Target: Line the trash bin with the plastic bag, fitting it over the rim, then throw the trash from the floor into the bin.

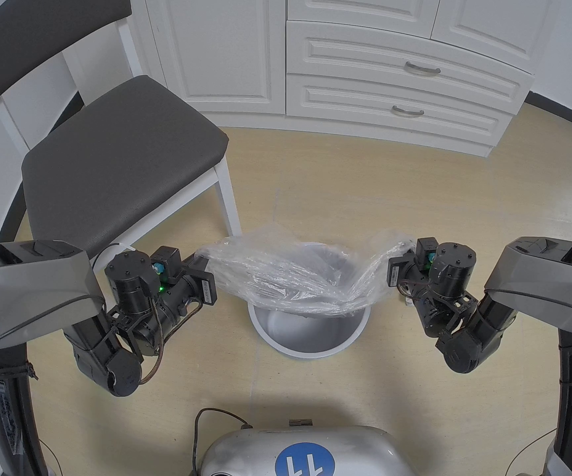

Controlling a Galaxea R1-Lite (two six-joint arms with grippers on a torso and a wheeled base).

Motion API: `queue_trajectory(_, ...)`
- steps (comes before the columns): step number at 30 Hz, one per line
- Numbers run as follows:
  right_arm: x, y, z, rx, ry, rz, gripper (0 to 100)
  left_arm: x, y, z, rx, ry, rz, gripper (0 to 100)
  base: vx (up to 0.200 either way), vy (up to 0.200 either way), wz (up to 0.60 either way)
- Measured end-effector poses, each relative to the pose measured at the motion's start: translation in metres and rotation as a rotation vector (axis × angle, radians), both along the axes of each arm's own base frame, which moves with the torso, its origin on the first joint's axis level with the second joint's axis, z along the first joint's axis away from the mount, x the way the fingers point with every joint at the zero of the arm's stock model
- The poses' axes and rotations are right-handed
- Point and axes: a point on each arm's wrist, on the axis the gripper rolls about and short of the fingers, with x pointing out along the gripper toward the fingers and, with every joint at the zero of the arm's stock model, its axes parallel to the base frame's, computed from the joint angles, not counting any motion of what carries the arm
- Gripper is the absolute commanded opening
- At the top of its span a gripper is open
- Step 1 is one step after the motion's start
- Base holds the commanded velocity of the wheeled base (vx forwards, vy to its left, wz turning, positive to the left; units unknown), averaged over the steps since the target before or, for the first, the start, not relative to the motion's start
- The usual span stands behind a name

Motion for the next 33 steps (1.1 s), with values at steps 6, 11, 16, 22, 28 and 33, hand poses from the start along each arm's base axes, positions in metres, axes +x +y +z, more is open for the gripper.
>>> queue_trajectory(6, -0.006, -0.016, -0.004, -0.073, 0.047, -0.033, 0, -0.005, 0.003, 0.003, 0.025, -0.004, 0.001, 0, 0.000, 0.000, 0.00)
queue_trajectory(11, -0.025, -0.027, -0.008, -0.145, 0.115, -0.031, 0, -0.016, 0.007, -0.001, 0.087, 0.021, -0.013, 0, 0.000, 0.000, 0.00)
queue_trajectory(16, -0.051, -0.035, -0.011, -0.244, 0.176, -0.003, 0, -0.038, 0.014, -0.008, 0.177, 0.066, -0.092, 0, 0.000, 0.000, 0.00)
queue_trajectory(22, -0.083, -0.043, -0.016, -0.376, 0.231, 0.068, 0, -0.064, 0.025, -0.007, 0.261, 0.088, -0.193, 0, 0.000, 0.000, 0.00)
queue_trajectory(28, -0.105, -0.050, -0.020, -0.459, 0.290, 0.128, 0, -0.081, 0.033, -0.001, 0.297, 0.084, -0.238, 0, 0.000, 0.000, 0.00)
queue_trajectory(33, -0.116, -0.055, -0.019, -0.495, 0.309, 0.148, 0, -0.093, 0.038, 0.003, 0.329, 0.073, -0.284, 0, 0.000, 0.000, 0.00)
